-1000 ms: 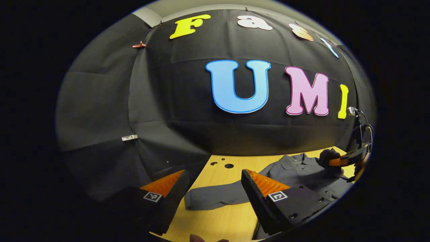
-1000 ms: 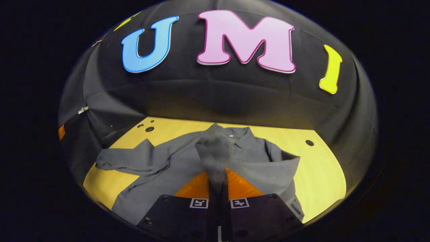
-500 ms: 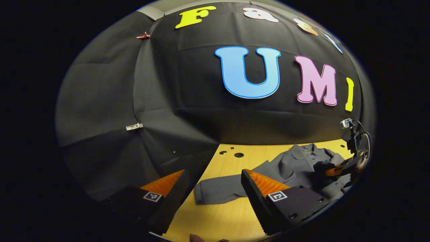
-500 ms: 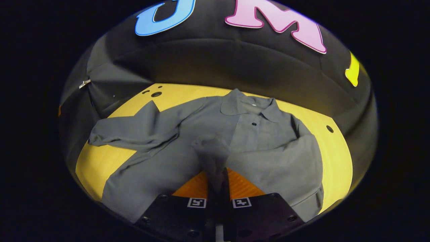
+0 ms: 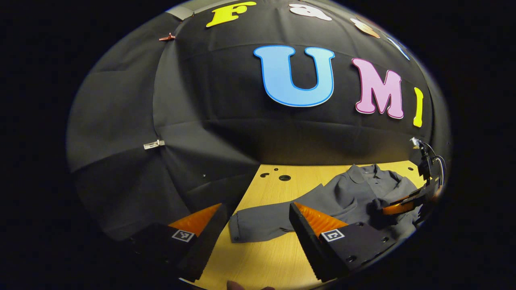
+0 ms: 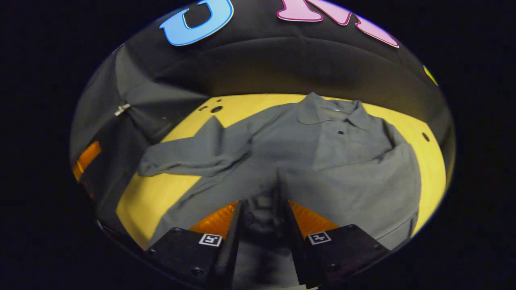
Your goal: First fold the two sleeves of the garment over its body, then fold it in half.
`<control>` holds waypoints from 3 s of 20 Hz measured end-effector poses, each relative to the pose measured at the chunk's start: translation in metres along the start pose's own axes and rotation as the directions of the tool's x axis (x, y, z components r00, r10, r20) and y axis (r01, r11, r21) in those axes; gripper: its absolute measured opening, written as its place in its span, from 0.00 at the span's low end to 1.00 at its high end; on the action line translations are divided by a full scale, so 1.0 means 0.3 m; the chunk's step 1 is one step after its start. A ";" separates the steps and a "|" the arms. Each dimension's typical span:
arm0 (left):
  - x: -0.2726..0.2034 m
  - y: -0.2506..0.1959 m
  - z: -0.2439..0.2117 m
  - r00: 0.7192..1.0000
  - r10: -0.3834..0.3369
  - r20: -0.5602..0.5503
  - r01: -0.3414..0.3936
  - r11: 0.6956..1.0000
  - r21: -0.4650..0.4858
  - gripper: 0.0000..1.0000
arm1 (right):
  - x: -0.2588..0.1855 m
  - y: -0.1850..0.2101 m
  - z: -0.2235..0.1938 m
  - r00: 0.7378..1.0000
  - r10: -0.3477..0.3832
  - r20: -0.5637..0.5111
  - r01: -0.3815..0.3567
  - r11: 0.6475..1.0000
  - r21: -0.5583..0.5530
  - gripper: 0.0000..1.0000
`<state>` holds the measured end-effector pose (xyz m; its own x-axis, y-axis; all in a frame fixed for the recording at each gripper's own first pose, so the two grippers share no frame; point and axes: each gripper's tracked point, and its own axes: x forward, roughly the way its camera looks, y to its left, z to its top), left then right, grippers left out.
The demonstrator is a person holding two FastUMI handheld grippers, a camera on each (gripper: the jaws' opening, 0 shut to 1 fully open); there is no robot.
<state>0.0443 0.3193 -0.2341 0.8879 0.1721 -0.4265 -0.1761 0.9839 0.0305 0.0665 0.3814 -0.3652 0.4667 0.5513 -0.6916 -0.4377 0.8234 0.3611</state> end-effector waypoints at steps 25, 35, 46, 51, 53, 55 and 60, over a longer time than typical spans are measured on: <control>0.459 0.057 -0.502 0.921 0.059 -0.385 -0.059 0.998 0.011 0.92 | -0.525 -0.370 -0.072 0.955 -0.256 0.152 0.240 0.964 0.116 0.74; 0.438 -0.053 -0.402 0.935 -0.046 -0.351 0.051 0.999 0.005 0.06 | -0.640 -0.402 -0.144 0.941 -0.294 0.167 0.278 0.954 0.109 0.74; 0.212 -0.360 0.107 0.987 -0.160 -0.024 0.161 0.986 0.051 0.05 | -0.756 -0.549 -0.172 0.913 -0.350 0.211 0.318 0.933 0.171 0.73; 0.086 -0.626 0.305 0.957 -0.273 0.098 0.258 0.955 0.144 0.05 | -0.825 -0.652 -0.233 0.902 -0.380 0.203 0.350 0.921 0.171 0.73; 0.058 -0.747 0.332 0.939 -0.327 0.105 0.310 0.938 0.153 0.05 | -0.847 -0.691 -0.262 0.897 -0.395 0.197 0.361 0.913 0.187 0.73; 0.037 -0.864 0.338 0.923 -0.373 0.099 0.357 0.923 0.144 0.05 | -0.878 -0.735 -0.288 0.893 -0.408 0.192 0.370 0.906 0.205 0.73; -0.028 -1.112 0.295 0.888 -0.456 0.059 0.443 0.884 0.150 0.05 | -0.941 -0.844 -0.333 0.880 -0.436 0.188 0.392 0.890 0.233 0.73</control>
<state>0.1330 -0.0060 -0.1608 0.8940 -0.2928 -0.3391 0.3020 0.9529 -0.0265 -0.0312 0.0037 -0.3238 0.7464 0.1509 -0.6481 -0.0278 0.9802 0.1962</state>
